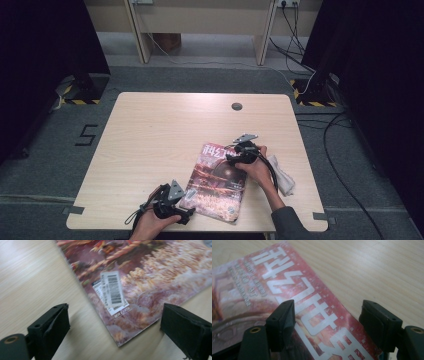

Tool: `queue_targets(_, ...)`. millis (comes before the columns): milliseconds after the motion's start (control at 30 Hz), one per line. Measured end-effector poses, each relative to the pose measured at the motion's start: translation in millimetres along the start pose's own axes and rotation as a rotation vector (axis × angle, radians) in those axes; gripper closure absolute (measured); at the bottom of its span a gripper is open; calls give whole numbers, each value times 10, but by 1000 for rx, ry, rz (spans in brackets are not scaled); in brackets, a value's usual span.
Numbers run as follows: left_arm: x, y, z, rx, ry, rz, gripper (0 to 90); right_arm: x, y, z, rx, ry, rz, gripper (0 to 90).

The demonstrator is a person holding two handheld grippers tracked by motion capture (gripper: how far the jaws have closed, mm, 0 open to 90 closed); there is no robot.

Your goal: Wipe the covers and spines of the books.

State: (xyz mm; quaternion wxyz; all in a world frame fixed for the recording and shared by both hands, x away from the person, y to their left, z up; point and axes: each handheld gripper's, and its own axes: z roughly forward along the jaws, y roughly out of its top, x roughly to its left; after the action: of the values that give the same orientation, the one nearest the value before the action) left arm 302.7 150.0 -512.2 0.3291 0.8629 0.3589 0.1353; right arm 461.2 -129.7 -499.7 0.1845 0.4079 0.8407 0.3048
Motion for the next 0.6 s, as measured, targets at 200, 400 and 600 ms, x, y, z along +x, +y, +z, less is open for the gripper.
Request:
queue_targets(200,156,-7,-18,23,48,-22,33,64,-97,-108,0,-22,-42,289)
queue_targets(400,310,8,-20,37,106,-39,8,125,-202,-239,16,-33,-96,267)
queue_targets(600,505,42,14,35,145,-85,10,77,-358,-363,24,-7,-40,256)
